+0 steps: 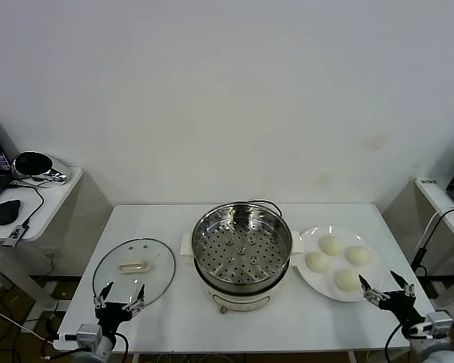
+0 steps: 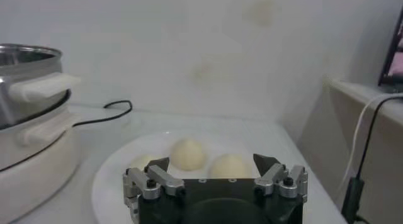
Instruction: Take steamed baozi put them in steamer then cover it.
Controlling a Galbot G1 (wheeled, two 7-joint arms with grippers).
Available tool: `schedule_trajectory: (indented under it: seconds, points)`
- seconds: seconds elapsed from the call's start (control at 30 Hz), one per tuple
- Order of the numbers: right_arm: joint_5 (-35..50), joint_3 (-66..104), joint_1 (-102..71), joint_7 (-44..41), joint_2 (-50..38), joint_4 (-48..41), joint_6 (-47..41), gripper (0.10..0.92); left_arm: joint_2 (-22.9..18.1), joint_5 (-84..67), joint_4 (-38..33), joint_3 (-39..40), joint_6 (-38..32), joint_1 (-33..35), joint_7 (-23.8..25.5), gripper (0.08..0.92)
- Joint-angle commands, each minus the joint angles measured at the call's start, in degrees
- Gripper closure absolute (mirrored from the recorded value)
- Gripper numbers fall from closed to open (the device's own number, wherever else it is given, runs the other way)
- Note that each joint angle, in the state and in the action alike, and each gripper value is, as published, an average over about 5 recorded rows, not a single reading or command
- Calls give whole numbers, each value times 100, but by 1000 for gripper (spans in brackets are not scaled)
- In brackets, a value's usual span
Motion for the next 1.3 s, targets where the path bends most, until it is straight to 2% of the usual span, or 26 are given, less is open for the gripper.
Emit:
schedule_trajectory:
  seconds: [0.03,0.17,0.37,0.57,0.7,0.87,1.0,1.3]
  points:
    - [-219,147,399,-73,-214,1,-240,203,16,35,-50,0,4,55,15,177]
    - [-927,19,1065,-601,-826,-111,-606,203,15,133,-86,21,3,128,-2,177]
    - [-2450,-449,2429,-2292,-2058,-724,-946,203,-90,204,-218,1,53,214,20,177]
    - [-4418,-1241,3933,-4700,-2568,-1508,-5,203,-193,221,-320,-45,49,302,25,177]
    - [-4868,-2254,5049,-5669,-2700,-2157,720,203,-249,220,-428,-106,44,410,55,177]
    - [-5096,-4637,6853,-6000,-2693,-3066,1474,203,-348,211,-525,-210,10,486,23,177]
    - [-5147,-6115,7762,-6024,-2398,-3480,1637,203,-445,196,-581,-329,-6,525,-20,177]
    - [-5355,-6981,7970,-5988,-1593,-4189,1805,203,-528,168,-787,-547,7,688,27,177]
